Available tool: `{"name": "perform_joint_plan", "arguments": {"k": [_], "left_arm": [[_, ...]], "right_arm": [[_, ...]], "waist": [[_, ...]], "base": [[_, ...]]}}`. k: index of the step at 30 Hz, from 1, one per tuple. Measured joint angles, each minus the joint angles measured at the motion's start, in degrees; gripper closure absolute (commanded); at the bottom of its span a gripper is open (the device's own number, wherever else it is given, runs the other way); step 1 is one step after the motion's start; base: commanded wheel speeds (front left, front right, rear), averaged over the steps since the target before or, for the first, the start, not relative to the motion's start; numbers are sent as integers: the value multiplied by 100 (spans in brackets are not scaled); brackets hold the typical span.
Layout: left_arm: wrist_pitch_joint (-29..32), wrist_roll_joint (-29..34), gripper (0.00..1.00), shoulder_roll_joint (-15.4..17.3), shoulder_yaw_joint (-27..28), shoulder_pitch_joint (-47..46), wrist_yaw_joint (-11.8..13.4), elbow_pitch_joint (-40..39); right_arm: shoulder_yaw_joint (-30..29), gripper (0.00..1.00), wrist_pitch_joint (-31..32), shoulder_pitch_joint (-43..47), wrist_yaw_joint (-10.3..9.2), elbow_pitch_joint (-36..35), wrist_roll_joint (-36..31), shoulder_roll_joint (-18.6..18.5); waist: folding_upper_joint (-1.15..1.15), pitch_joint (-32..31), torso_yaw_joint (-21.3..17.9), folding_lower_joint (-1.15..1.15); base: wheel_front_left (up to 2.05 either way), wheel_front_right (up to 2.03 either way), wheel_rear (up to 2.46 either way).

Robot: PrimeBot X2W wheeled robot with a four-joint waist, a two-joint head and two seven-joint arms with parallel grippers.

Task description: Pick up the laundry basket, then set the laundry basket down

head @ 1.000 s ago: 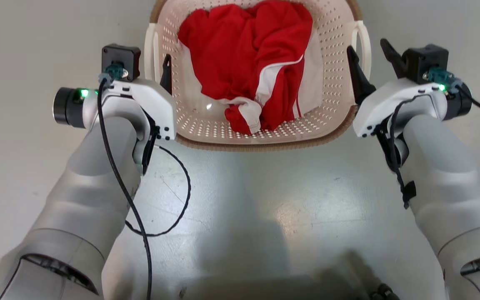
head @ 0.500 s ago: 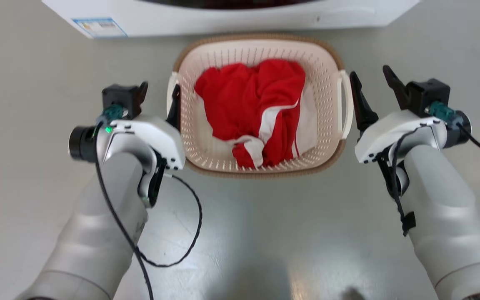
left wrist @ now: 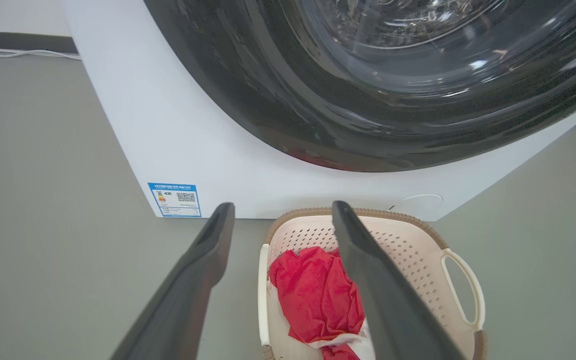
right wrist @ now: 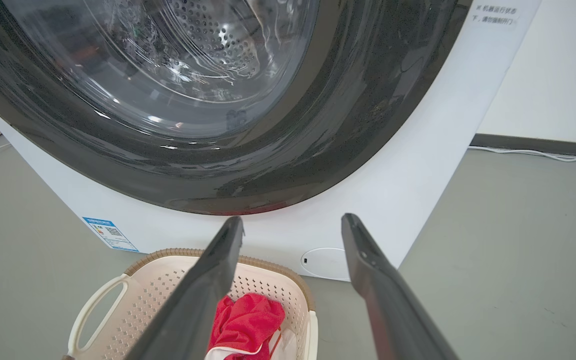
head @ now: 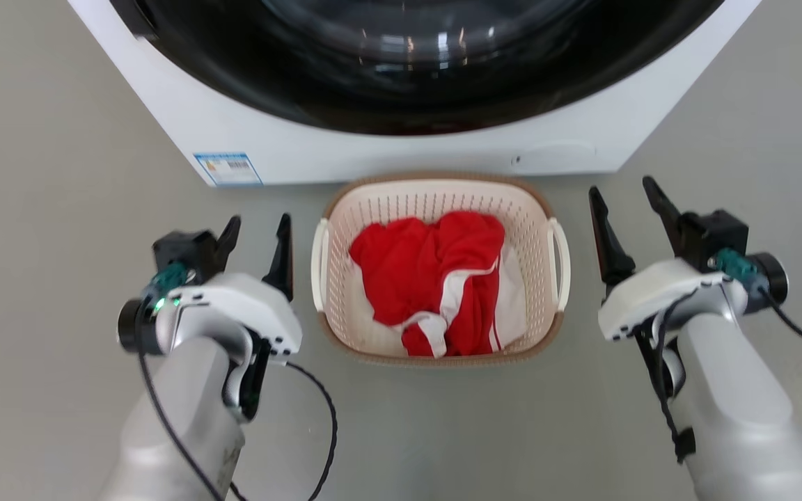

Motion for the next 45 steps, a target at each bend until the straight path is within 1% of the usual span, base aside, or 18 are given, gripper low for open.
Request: {"name": "perform_joint_plan", "arguments": {"k": [9,17,25,32,43,44,45], "left_arm": [[1,308,0,-31,798,944,-202,-786],[1,643,0,-116,1188,1652,-281,-1313],[1,920,0,-147,1358,2355,-338,-1633],[4,962,0,-179,1515,2897,-347,-1993],[5,1024,0,-227,1658,3167,-345,-2216],[7,1022,100,-230,1667,3194,-345,-2191],[8,1020,100,-234,1667,3230,-345,-2127]], "right_arm": [[-19,0,0,859,0,-716,-56,18],[-90,0,1,1591,0,-1322,-51,34],[-154,0,0,2298,0,-1660,-40,47],[-283,0,0,2766,0,-1847,-38,58],[-303,0,0,2899,0,-1939,-38,67],[-302,100,0,2905,-1,-1914,-38,69],[-301,100,1,2916,-5,-1855,-38,78]], "waist": [[0,-753,65,0],[0,-1290,129,0],[0,-1816,162,0],[0,-2204,186,0],[0,-2390,237,0],[0,-2399,239,0],[0,-2401,239,0]], "base": [[0,0,0],[0,0,0],[0,0,0],[0,0,0],[0,0,0],[0,0,0],[0,0,0]]}}
